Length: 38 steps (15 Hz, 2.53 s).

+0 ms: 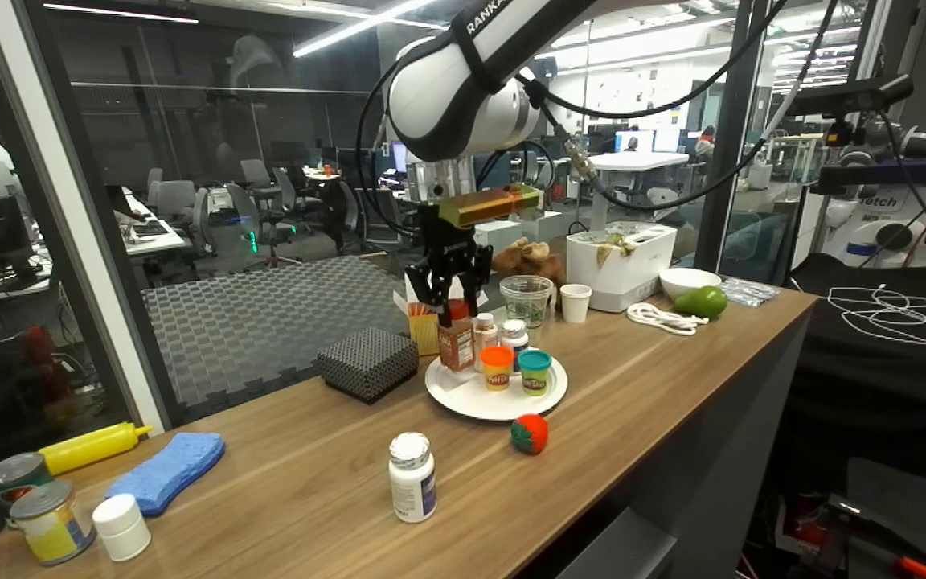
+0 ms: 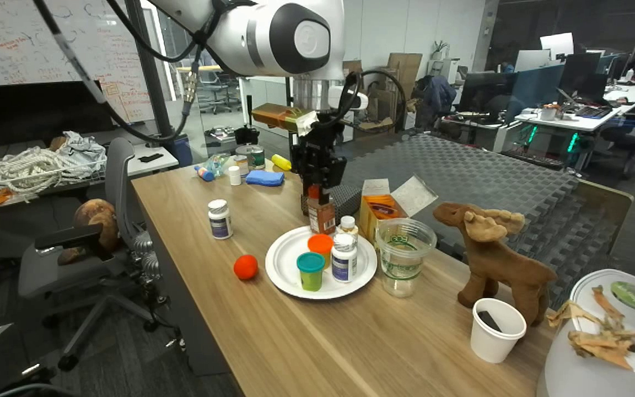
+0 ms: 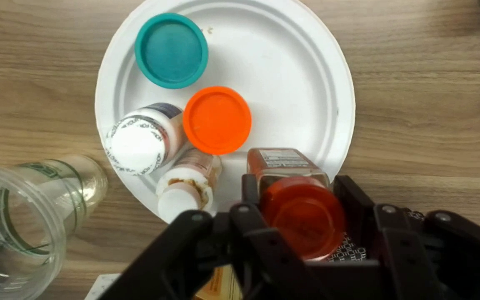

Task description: Place the containers and orange toy on the white plate

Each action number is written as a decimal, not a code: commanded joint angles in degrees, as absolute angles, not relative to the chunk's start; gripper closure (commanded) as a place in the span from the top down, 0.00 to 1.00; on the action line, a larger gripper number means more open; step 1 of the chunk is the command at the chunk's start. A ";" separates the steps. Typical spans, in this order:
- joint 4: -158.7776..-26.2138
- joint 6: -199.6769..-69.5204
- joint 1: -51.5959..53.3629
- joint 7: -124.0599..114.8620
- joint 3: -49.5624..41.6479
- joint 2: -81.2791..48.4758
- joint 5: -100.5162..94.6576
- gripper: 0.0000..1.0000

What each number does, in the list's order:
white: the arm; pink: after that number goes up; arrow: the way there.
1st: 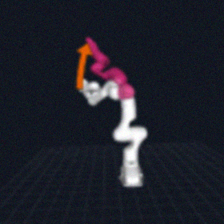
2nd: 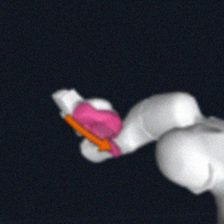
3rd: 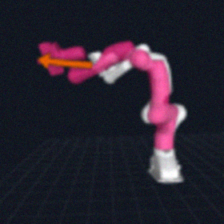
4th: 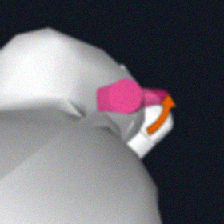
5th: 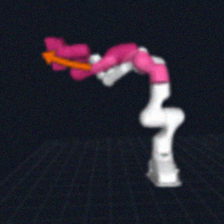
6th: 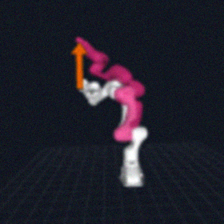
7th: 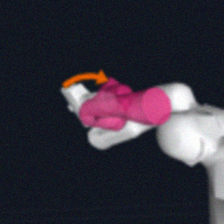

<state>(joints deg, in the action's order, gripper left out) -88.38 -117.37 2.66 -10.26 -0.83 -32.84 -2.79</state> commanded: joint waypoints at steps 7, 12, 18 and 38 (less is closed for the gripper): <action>-84.26 -115.96 0.53 -6.38 -0.47 -35.88 -0.87 0.27; -84.48 -116.01 -0.12 -5.10 -0.22 -36.65 0.06 0.27; -84.45 -115.77 0.37 -5.76 -0.63 -37.39 -0.58 0.82; -113.44 -120.58 12.30 -25.24 4.34 -16.91 -2.03 1.00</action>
